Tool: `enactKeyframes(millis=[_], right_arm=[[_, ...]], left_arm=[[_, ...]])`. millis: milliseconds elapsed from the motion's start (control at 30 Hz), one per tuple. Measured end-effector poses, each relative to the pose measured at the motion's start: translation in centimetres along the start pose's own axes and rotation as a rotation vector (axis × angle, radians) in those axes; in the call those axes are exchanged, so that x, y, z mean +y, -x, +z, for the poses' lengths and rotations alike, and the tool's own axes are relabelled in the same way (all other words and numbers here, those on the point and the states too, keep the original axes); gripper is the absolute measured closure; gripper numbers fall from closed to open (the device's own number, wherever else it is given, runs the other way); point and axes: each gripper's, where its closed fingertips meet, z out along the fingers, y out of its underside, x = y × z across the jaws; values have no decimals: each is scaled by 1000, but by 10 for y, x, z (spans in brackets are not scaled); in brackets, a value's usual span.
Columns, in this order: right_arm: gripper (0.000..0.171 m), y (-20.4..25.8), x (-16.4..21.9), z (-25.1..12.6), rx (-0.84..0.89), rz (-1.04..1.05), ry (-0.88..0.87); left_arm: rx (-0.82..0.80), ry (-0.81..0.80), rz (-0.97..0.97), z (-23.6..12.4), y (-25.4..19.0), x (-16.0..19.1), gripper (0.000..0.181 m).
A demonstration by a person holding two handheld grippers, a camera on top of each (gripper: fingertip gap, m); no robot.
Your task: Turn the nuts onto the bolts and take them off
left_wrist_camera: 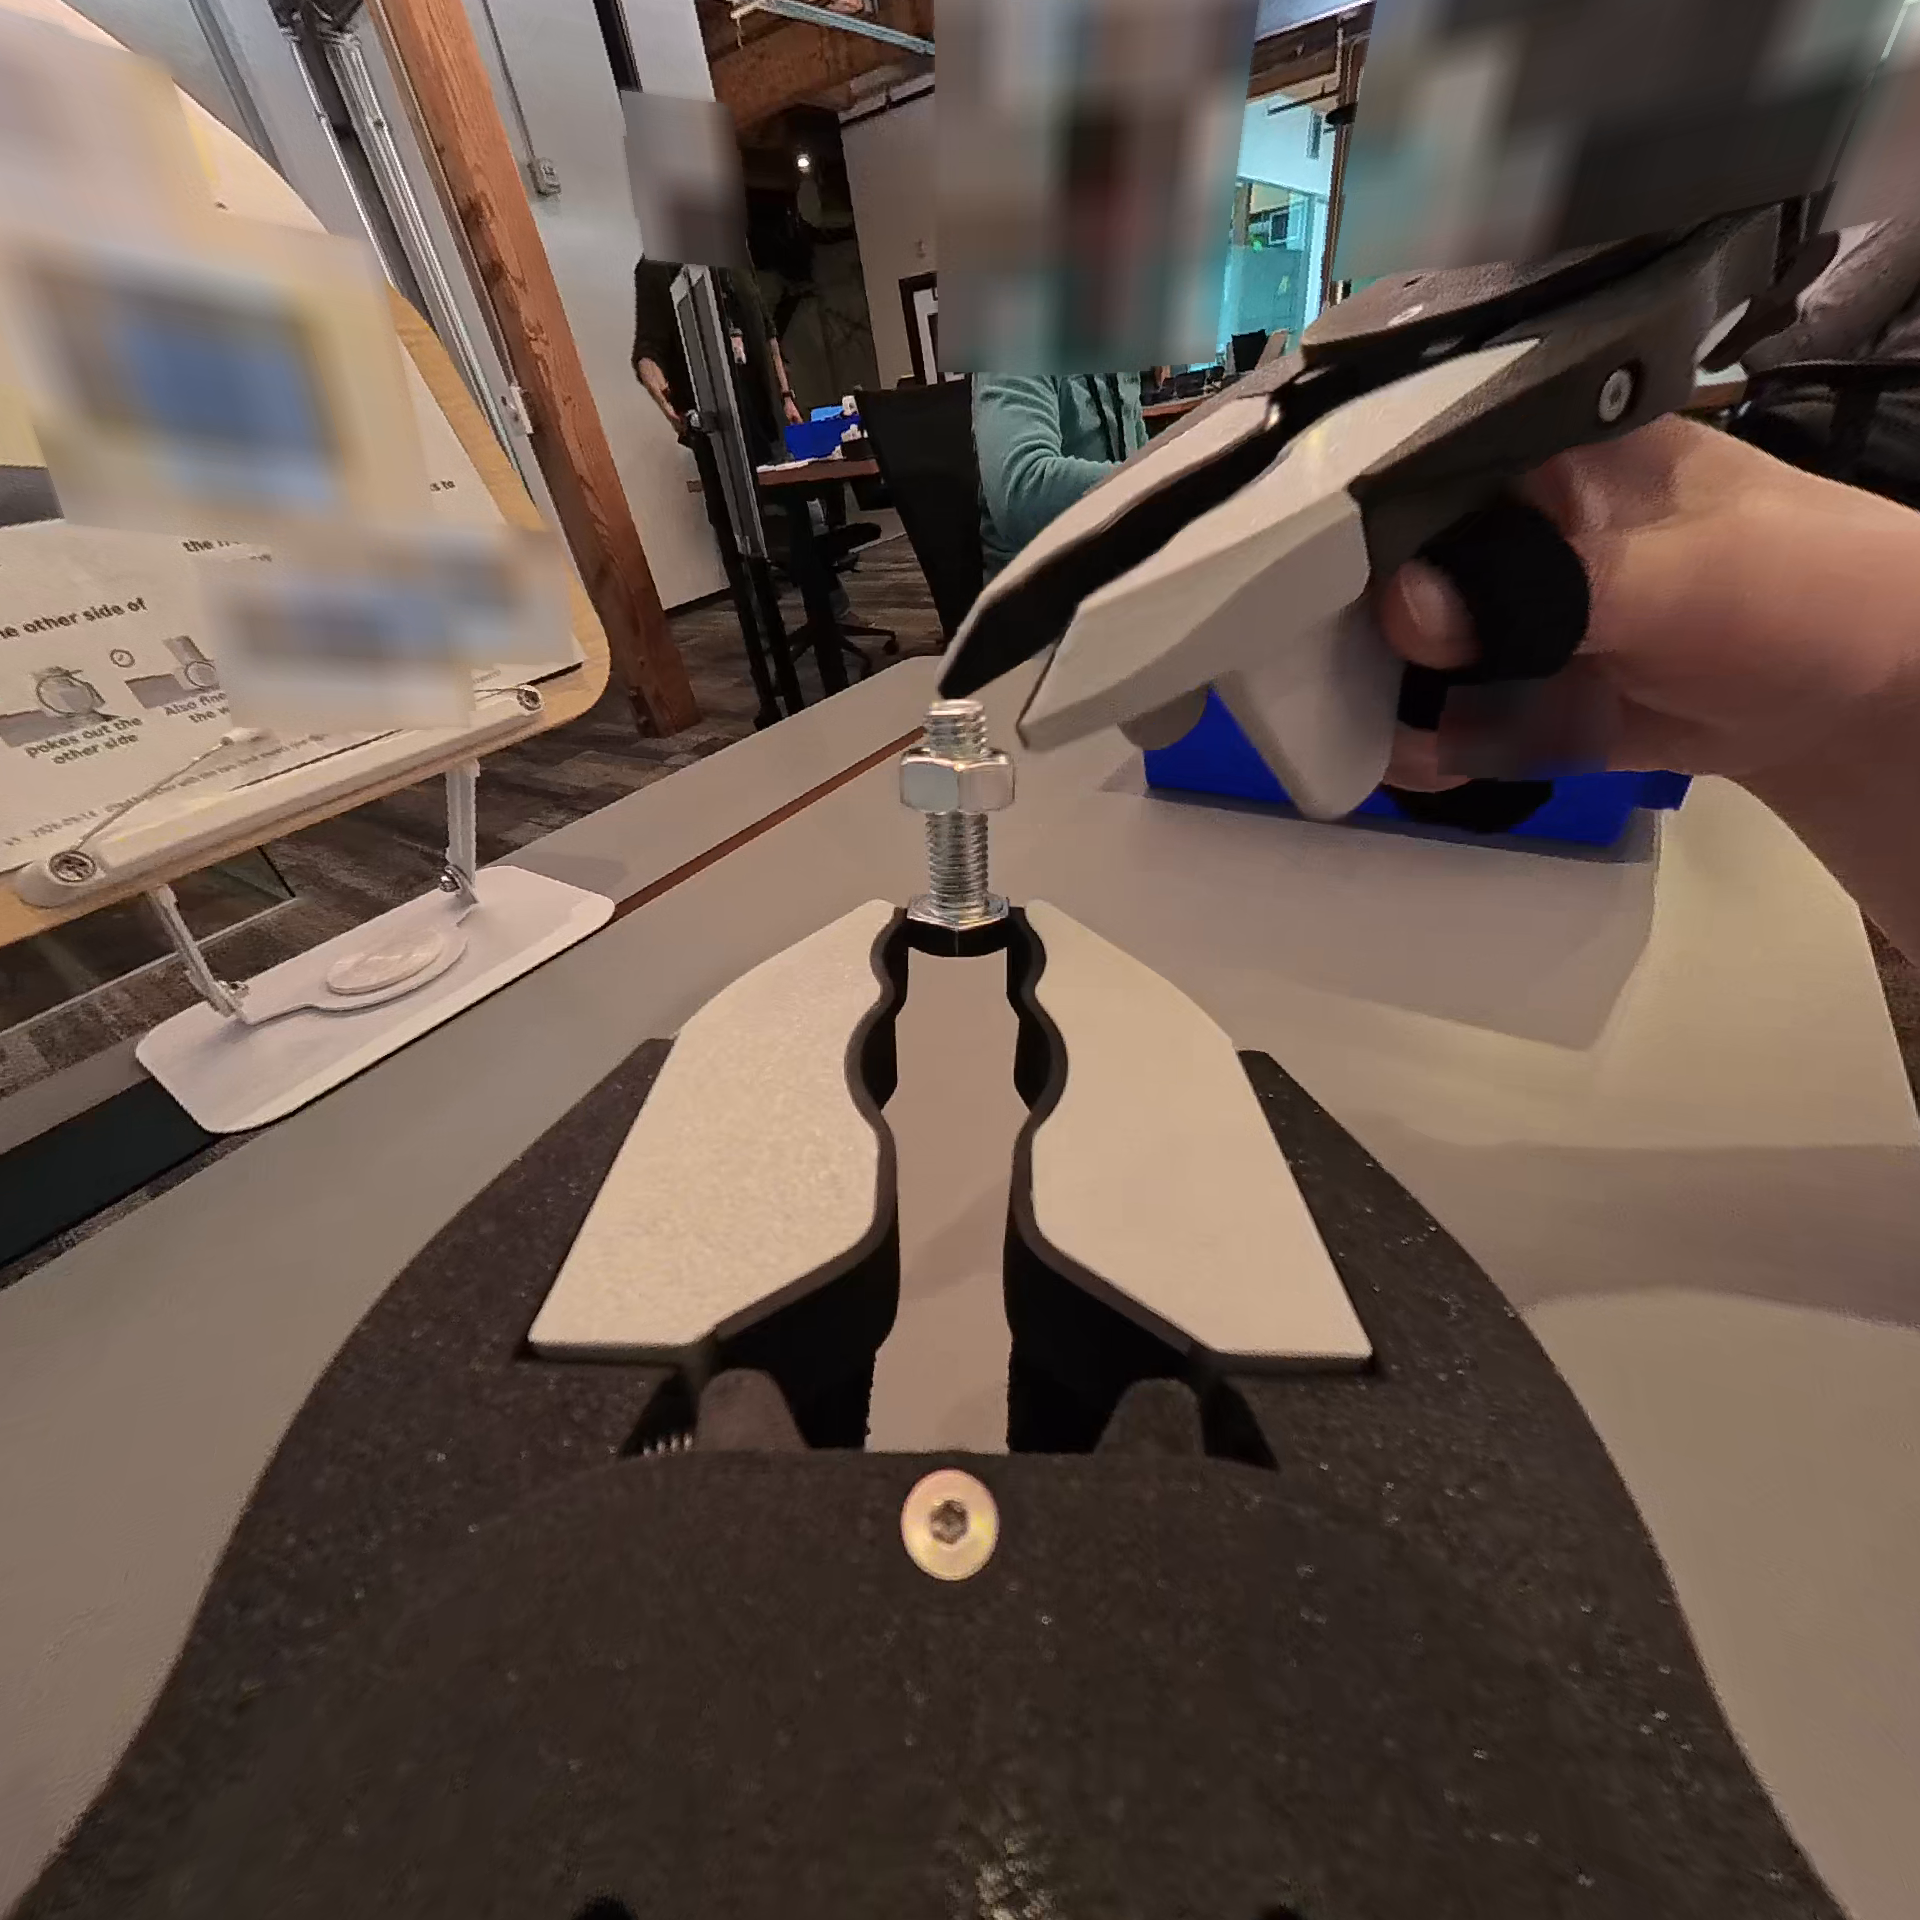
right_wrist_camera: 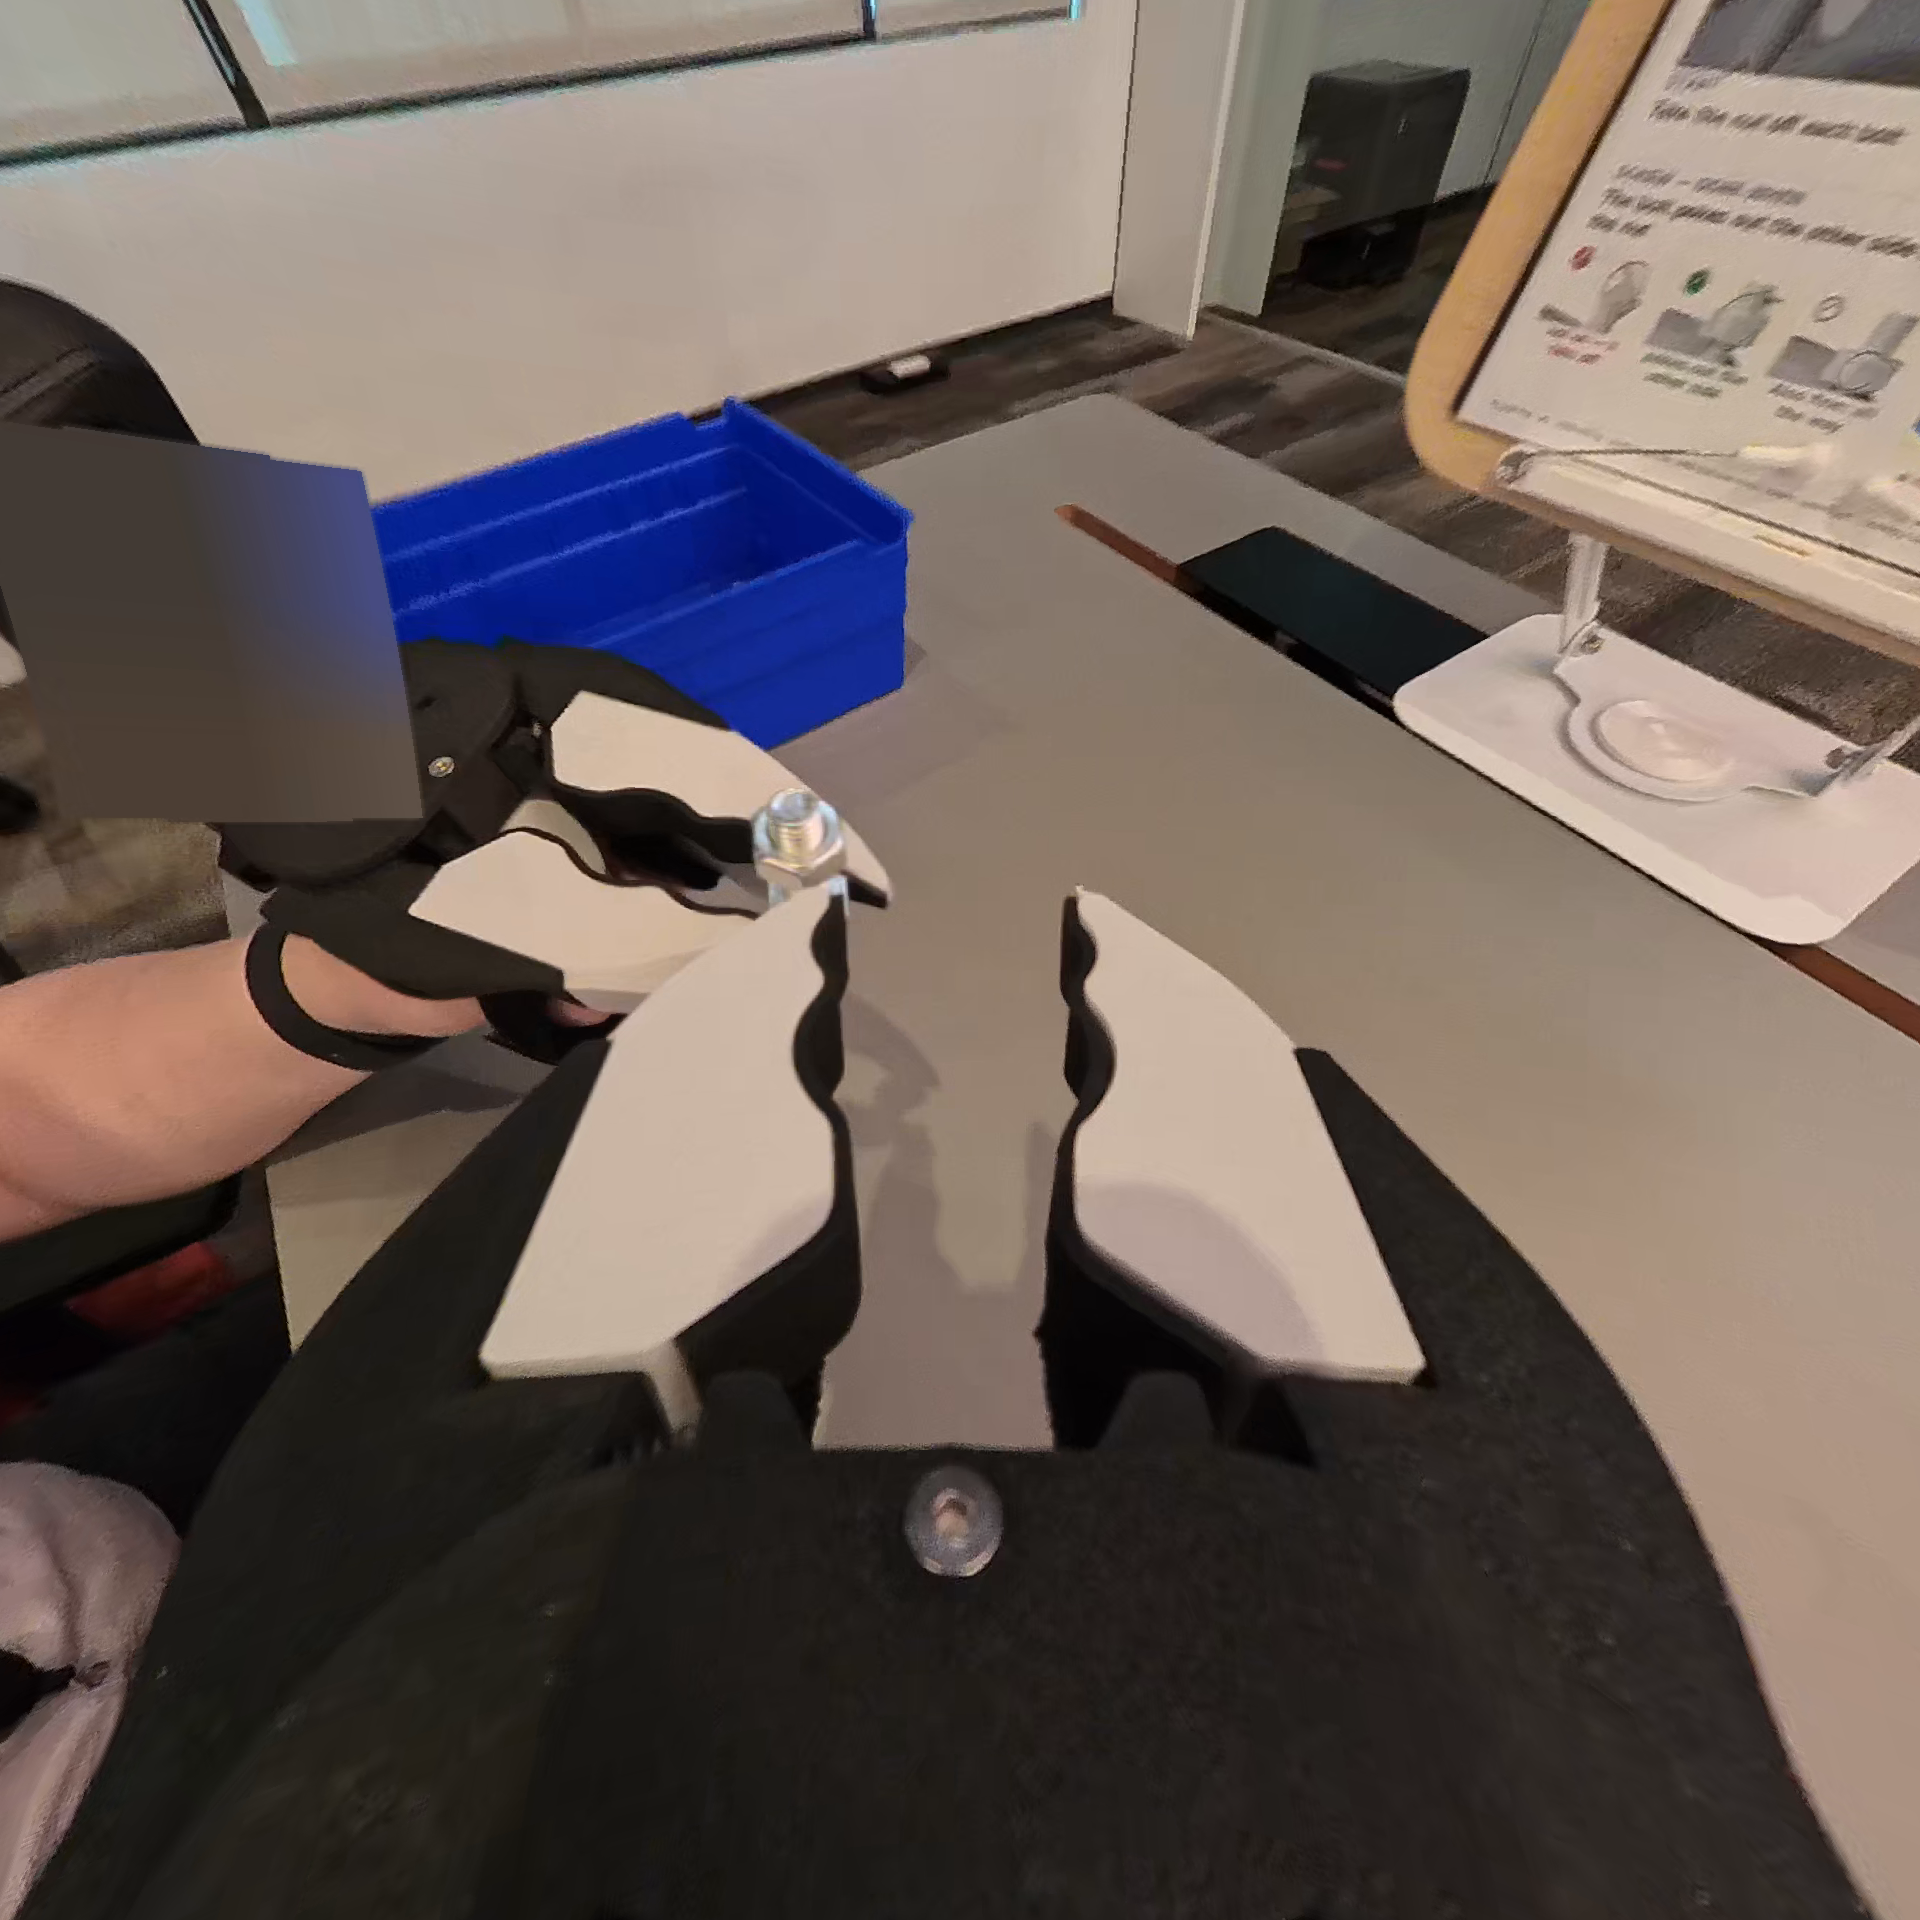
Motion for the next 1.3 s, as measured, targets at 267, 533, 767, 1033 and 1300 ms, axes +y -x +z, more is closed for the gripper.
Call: enactKeyframes(millis=[267, 533, 767, 1033, 1300], right_arm=[[126, 21, -12, 16, -77, 27, -19], [135, 12, -14, -8, -144, 102, -111], [127, 26, -14, 16, -100, -15, -2], [136, 9, -18, -10, -118, 80, -90], [128, 20, -11, 8, -140, 35, -27]], left_arm=[[-1, -21, 8, -1, -3, -4, 164], [41, -71, -91, -6, 1, -12, 163], [41, -61, -48, -3, -5, -10, 163], [37, -72, -67, -6, -1, -13, 164], [38, -80, -53, -6, -3, -14, 163]])
